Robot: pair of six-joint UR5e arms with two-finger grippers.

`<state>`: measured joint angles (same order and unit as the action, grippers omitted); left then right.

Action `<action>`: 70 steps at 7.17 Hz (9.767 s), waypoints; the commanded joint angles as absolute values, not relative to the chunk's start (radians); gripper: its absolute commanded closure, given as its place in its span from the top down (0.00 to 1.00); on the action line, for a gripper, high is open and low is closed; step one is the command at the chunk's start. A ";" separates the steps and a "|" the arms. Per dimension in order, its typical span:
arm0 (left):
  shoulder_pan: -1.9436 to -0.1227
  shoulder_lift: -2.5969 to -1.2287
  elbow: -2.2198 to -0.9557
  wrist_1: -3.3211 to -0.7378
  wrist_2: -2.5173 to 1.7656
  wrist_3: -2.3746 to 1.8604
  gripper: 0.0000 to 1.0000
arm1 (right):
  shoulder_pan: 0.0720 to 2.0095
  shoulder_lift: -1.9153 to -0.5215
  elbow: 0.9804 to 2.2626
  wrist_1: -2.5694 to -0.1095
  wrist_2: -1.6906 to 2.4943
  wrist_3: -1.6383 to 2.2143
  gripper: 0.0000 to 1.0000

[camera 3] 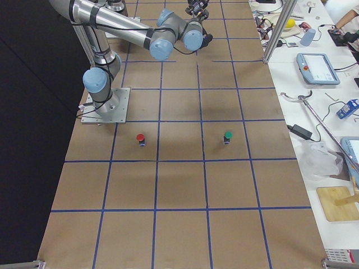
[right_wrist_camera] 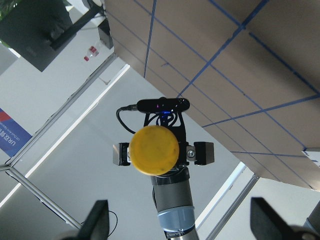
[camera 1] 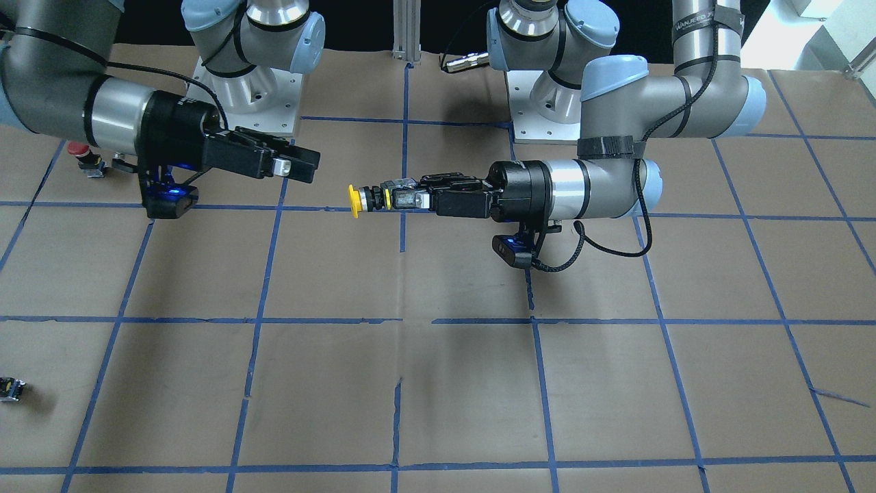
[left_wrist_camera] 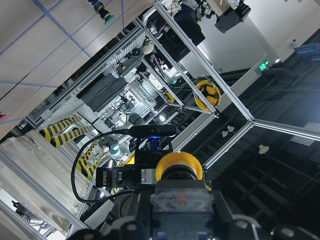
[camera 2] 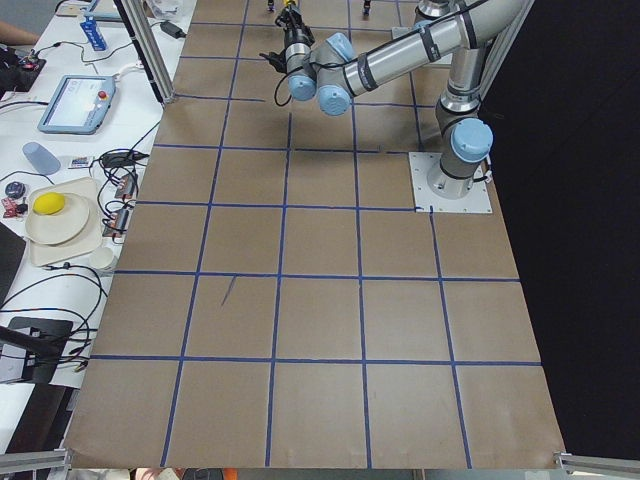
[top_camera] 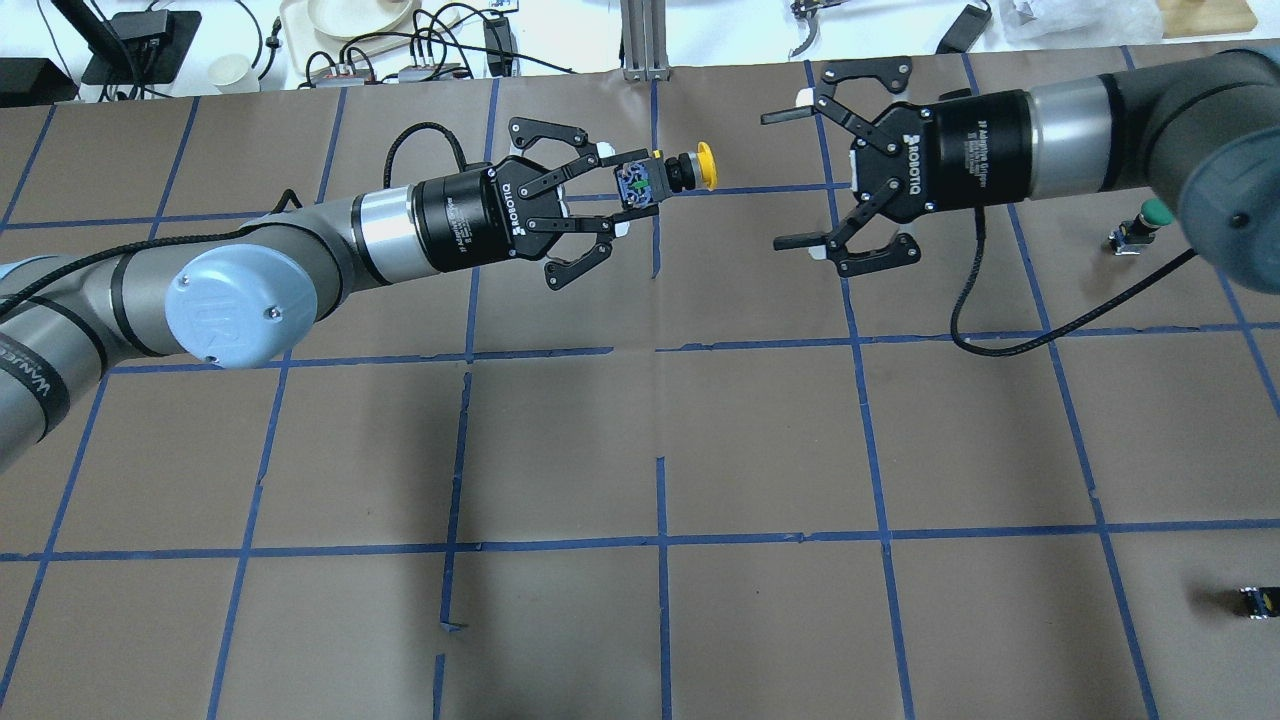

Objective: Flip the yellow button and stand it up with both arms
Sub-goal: 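Grasp the yellow button cap with the right gripper from the left gripper, then open the left gripper and withdraw it while the right gripper carries the button away, then lower the yellow button upright onto the table with the right gripper, then open the right gripper and raise it away from the standing button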

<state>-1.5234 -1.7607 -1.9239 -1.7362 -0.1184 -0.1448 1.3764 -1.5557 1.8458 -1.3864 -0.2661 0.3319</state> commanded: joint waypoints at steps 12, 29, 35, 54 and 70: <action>-1.525 -1.761 -1.930 -1.733 -0.121 -0.135 0.01 | 1.437 -1.450 1.841 -1.629 -0.216 0.342 0.44; -1.445 -1.619 -1.573 -1.545 1.557 -0.128 0.99 | 1.343 -1.552 1.729 -1.655 -1.304 -0.031 0.33; -1.496 -1.638 -1.532 -1.578 1.618 -0.045 1.00 | 0.947 -1.554 2.041 -2.073 -1.442 -0.737 0.28; -1.486 -1.646 -1.569 -1.532 1.611 0.077 1.00 | 0.938 -1.505 1.785 -1.912 -1.480 -0.679 1.00; -1.500 -1.605 -1.578 -1.555 1.625 0.081 1.00 | 1.601 -1.502 1.525 -1.641 -1.606 0.241 1.00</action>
<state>-1.4980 -1.6084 -1.5751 -1.5543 1.6260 0.0778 1.6014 -1.5021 1.5248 -1.6411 -1.6042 0.2419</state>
